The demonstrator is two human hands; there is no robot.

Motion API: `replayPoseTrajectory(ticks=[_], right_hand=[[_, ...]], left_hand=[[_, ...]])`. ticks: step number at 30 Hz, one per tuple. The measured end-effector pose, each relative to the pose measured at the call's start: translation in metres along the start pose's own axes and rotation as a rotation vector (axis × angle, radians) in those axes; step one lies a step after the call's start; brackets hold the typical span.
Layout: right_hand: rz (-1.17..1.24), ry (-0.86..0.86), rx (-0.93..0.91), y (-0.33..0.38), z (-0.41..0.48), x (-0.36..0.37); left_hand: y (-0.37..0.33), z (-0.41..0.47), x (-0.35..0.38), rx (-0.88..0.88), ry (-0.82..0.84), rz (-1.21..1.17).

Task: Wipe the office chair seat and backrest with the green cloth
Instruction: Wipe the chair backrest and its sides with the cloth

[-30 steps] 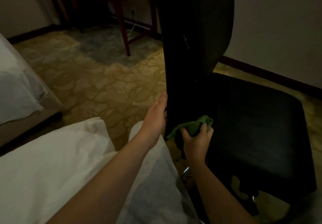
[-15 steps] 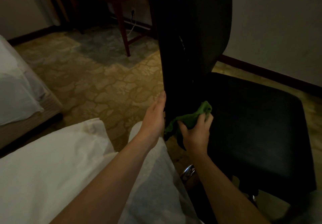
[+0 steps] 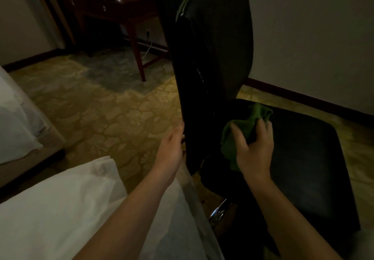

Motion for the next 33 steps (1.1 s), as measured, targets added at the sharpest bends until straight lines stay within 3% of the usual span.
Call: replayPoseTrajectory(ticks=[4,16,20,22,25,28,33], right_hand=[[-0.04,-0.003,-0.149,0.041,0.03,-0.009],[-0.097,0.245,-0.536,0.184,0.115,-0.012],[-0.157,0.326,-0.554,0.209,0.143,0.005],[-0.289,0.283,-0.532,0.207,0.155,0.014],[-0.456,0.08,-0.51,0.203,0.16,0.015],[-0.401,-0.018,-0.538,0.204,0.15,0.013],[-0.168,0.441,-0.419,0.199,0.129,0.022]], left_hand=[[-0.026,-0.007,0.007,0.103,-0.009,-0.004],[-0.147,-0.031,0.029,0.419,-0.015,-0.005],[-0.183,-0.04,0.027,0.522,0.006,-0.005],[-0.197,-0.043,0.028,0.558,0.032,-0.013],[-0.208,-0.041,0.026,0.602,0.044,0.006],[-0.209,-0.039,0.026,0.638,0.015,0.069],[-0.205,-0.039,0.024,0.715,-0.019,0.18]])
Point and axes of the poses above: each hand's wrist, its own z-axis towards the middle knuckle, its own x-axis out of the palm, y = z × x, the point moved 4 cm from there along z, towards the middle knuckle, and after that the axes turned 7 degrees about -z, right-handed, at the moved point
